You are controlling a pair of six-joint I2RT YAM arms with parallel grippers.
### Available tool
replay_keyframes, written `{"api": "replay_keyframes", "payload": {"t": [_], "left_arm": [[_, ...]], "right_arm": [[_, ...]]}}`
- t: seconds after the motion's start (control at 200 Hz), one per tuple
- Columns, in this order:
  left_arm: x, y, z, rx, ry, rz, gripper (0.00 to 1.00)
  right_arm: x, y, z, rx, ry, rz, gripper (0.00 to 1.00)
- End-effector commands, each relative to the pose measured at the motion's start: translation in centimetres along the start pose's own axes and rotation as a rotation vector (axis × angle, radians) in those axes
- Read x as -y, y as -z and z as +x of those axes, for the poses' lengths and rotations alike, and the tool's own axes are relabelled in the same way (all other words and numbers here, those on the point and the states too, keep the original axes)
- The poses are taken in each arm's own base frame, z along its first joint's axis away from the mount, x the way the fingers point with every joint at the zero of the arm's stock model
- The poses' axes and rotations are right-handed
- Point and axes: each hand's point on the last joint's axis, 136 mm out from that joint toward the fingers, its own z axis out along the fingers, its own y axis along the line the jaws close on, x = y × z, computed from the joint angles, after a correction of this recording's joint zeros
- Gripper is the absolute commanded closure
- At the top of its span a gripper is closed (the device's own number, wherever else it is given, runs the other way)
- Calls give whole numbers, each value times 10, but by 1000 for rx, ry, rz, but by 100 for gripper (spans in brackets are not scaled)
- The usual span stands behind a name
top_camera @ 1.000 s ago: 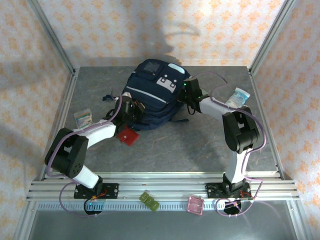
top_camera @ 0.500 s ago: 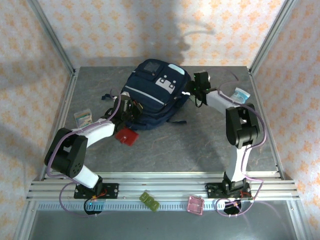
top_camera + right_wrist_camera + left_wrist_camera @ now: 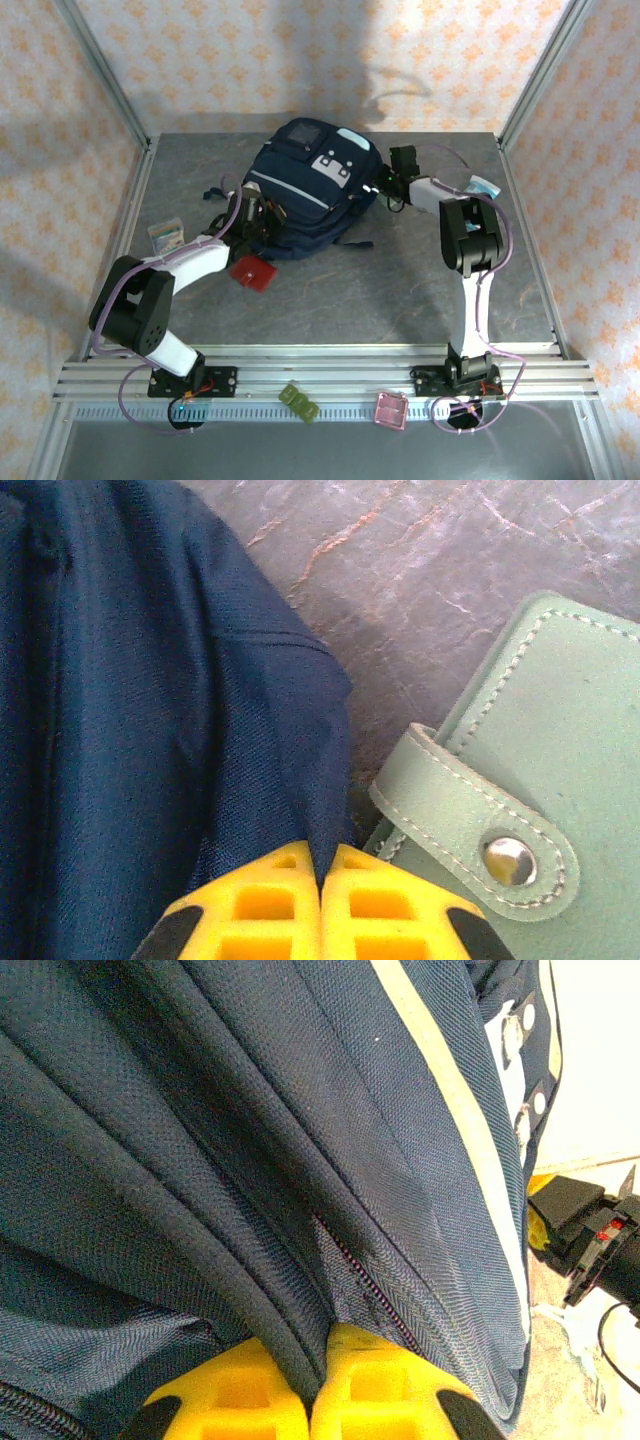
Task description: Pack the student bag
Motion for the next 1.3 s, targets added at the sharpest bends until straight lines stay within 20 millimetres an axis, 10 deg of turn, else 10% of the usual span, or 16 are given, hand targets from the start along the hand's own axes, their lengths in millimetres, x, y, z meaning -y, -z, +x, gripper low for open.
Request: {"api": "replay_keyframes", "payload": {"t": [0.0, 0.275, 0.576, 0.966, 1.086, 1.296], "left_arm": [[18, 2, -28, 51, -49, 40, 100], [11, -2, -91, 145, -76, -31, 100], [-5, -36, -105, 107, -78, -92, 100], [-11, -49, -129, 145, -143, -168, 100], [-4, -40, -129, 139, -144, -154, 59], [16, -4, -107, 143, -125, -23, 43]], "right_arm": [[-19, 23, -10, 36, 24, -62, 100], [-36, 116, -18, 143, 78, -115, 100], [-7, 170, 47, 99, 31, -135, 100], [-14, 175, 146, -52, 131, -134, 89], [-8, 187, 157, -57, 153, -122, 57], [-12, 213, 149, -4, 188, -155, 43]]}}
